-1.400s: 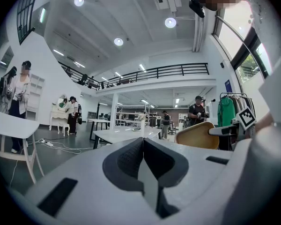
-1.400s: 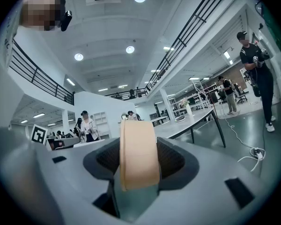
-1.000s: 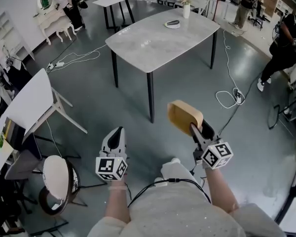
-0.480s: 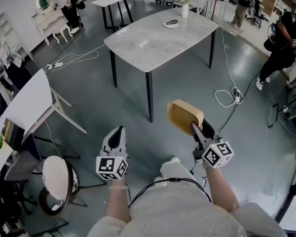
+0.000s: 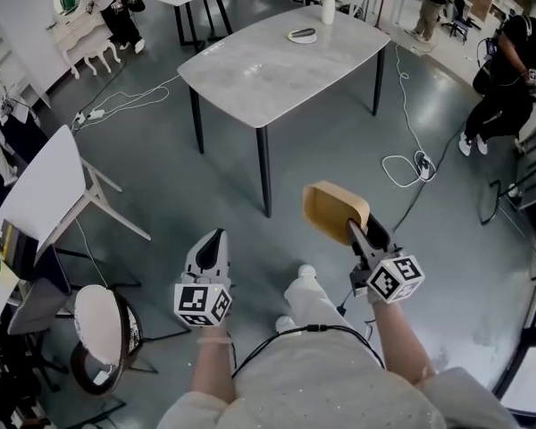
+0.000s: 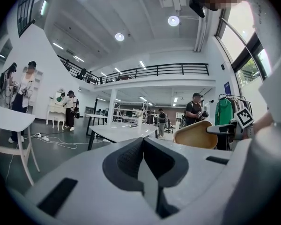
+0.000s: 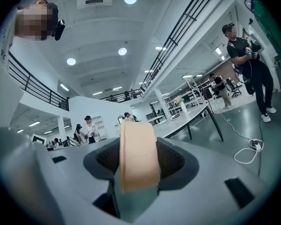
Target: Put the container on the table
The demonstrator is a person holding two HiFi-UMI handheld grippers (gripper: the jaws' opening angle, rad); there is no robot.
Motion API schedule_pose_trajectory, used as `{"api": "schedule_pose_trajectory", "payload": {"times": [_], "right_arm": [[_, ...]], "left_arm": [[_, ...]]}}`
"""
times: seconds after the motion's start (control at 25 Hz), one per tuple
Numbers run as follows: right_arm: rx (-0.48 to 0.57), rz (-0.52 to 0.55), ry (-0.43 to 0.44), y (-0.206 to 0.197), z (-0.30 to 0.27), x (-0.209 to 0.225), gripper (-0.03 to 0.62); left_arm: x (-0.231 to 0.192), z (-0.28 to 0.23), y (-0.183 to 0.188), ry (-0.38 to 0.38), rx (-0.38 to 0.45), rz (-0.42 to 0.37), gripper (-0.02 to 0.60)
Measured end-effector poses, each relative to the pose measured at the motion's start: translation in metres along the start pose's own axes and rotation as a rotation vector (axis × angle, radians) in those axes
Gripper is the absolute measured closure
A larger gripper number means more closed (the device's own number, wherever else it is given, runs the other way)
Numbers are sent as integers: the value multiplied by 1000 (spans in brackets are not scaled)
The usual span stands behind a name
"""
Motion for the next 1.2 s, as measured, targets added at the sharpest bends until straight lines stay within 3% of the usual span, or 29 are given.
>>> {"api": "schedule_pose_trajectory", "payload": {"times": [1.2], "right_arm": [[-60,-42,29,42,-160,91,367]], "left_arm": [[-56,-164,16,63,-31,23,575]]}}
Point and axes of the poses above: the fingertips, and each gripper's own axes: z backward along the fingers, x to its right, y out of its top, the point moved 2 cm from there along z, backward along the fingers, and after that the axes turned 5 degrees about -z, right-handed, at the moved point
